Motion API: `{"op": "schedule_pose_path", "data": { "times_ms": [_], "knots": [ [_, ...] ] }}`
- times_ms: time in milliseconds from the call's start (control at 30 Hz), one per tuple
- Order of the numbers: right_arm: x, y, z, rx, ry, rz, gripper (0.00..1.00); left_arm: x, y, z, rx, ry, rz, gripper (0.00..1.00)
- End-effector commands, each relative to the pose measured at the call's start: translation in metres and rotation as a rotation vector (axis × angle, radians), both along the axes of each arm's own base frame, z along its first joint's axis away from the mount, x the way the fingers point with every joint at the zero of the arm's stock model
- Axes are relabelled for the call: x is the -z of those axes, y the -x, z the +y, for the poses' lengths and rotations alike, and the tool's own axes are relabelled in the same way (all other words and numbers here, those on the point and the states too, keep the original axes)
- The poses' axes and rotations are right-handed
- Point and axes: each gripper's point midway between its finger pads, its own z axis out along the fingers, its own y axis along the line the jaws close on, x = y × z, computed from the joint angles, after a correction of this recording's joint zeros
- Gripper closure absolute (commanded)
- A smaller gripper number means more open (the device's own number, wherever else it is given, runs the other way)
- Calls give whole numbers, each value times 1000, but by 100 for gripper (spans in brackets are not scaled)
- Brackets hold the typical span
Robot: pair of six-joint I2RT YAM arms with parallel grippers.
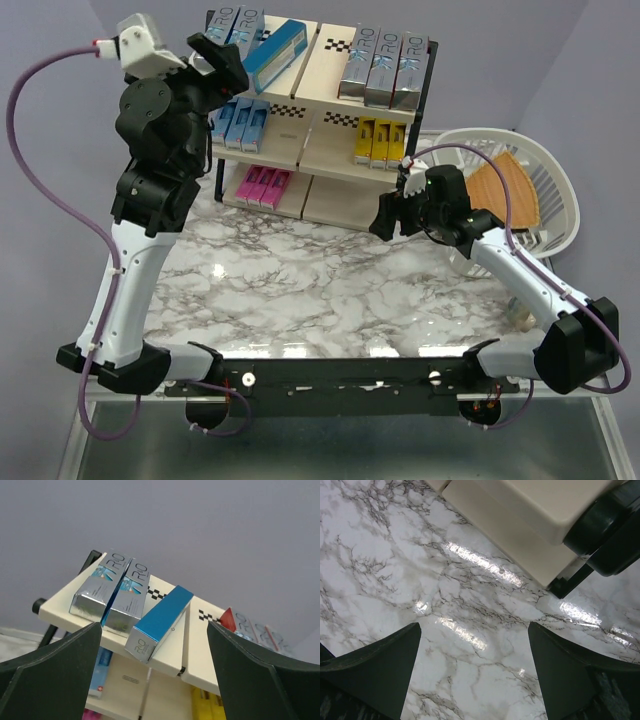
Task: Place and organize the toothpastes onto the shelf
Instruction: Adjust the toothpaste on the shelf.
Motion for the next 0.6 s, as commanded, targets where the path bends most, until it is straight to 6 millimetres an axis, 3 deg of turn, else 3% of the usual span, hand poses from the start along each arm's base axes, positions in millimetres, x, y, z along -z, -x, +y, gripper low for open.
{"op": "schedule_pose_path", "data": {
  "times_ms": [0, 167, 300, 567],
  "knots": [
    [-7, 3, 3, -11, -26, -8, 4, 22, -9, 6, 67, 483, 54, 5],
    [-7, 3, 4, -19, -34, -14, 4, 43, -29, 8, 125, 647, 145, 1],
    [-6, 5, 4, -19, -35, -17, 4, 58, -42, -8, 239, 768, 207, 1],
    [-5, 4, 0, -6, -24, -31, 4, 73, -63, -25, 304, 840, 274, 1]
  ]
}}
